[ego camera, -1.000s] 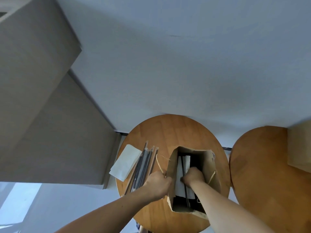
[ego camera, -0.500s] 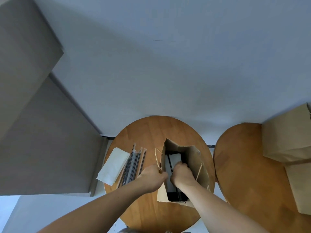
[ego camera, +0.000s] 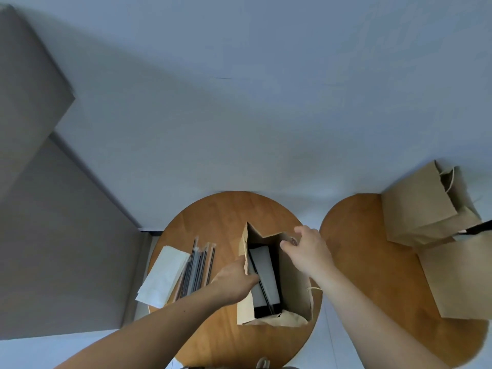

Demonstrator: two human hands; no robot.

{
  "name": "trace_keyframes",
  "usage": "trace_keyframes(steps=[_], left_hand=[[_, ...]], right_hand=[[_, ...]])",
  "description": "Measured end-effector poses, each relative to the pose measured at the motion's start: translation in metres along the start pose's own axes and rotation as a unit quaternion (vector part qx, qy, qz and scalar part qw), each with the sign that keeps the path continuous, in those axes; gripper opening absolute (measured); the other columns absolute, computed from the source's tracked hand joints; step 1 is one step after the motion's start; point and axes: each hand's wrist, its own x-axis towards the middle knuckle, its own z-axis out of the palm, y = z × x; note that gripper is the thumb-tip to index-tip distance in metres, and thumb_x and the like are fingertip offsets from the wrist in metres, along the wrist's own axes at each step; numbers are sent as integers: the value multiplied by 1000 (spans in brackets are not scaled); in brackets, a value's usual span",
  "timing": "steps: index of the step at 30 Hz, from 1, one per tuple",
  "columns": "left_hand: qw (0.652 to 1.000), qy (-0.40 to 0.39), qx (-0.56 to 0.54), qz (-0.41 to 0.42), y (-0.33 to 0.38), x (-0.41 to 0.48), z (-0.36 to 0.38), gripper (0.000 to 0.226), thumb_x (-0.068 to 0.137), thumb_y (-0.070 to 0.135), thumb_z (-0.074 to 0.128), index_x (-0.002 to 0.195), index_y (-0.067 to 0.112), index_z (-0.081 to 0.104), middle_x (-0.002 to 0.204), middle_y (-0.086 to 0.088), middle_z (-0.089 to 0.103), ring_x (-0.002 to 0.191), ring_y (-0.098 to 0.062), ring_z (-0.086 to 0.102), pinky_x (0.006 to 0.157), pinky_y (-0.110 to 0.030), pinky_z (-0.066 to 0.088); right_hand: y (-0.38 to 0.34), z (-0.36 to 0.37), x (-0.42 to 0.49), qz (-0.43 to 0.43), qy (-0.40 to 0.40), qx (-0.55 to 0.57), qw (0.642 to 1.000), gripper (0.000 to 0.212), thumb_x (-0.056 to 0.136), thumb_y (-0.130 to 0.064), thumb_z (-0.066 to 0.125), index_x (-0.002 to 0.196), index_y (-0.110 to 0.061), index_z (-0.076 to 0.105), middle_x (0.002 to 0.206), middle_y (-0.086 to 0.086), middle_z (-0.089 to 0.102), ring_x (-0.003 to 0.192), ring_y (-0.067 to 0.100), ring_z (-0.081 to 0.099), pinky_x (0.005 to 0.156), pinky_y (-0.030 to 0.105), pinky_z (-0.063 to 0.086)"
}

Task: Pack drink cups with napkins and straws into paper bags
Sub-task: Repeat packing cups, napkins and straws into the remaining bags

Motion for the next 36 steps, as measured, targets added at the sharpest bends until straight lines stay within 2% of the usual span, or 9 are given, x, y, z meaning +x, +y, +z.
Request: trace_keyframes(steps=[5,8,11,17,20,24,29,32,36], left_hand=[[999,-30,-3,33,1,-2,1,61,94,38,50,147,14,33,133,-9,54,101,-17,56,89,-35,51],[998,-46,-23,42,6,-4,3,52,95,42,52,140,17,43,126,-7,59,109,-21,58,98,-41,51],[996,-60,-39,61,12,-7,6,45,92,48,53,130,23,54,123,-5,63,111,-24,59,100,-44,49],[987,-119,-94,61,8,-4,13,52,82,13,66,130,26,50,103,3,63,82,-9,56,69,-20,47],[985,-119,-94,77,7,-3,15,51,77,21,75,123,27,53,103,6,64,93,-11,62,79,-23,54],[998,-2,28,60,13,4,14,37,76,49,75,101,22,67,94,-2,72,82,-17,67,70,-33,55],[989,25,138,51,15,10,4,13,88,29,60,91,17,61,87,-4,63,80,-25,63,60,-28,47],[987,14,154,51,12,13,0,20,91,25,54,103,15,67,94,-6,67,87,-26,67,74,-34,57],[981,-13,172,84,8,14,-5,34,91,20,48,118,19,69,107,-7,71,96,-26,67,85,-41,57]], right_hand=[[20,-19,-1,221,-290,255,895,90,78,-73,59,145,-16,41,143,17,49,116,42,57,74,52,58],[24,-1,-8,210,-313,272,885,87,81,-75,51,145,-17,44,146,18,46,120,45,55,97,59,47],[19,22,-16,172,-315,283,889,67,91,-67,47,141,-22,51,138,12,54,119,40,57,98,55,48],[1,38,-25,134,-292,320,891,31,98,-32,50,109,-10,69,110,20,67,81,36,68,74,43,57],[-5,41,-26,131,-290,322,892,24,92,-15,47,96,-7,68,88,15,64,67,29,64,55,30,50],[-3,47,-21,102,-257,296,914,25,90,-8,45,98,3,66,84,11,65,71,23,62,66,35,48],[18,47,-12,-21,-208,98,973,25,90,-19,57,114,-17,67,98,-4,68,90,15,65,77,27,52],[28,43,-8,-93,-59,-7,994,32,87,-31,67,118,-29,60,103,-16,60,98,7,61,80,20,50],[39,36,0,-246,72,-146,955,54,75,-29,79,124,-25,58,123,-5,54,117,19,49,100,33,42]])
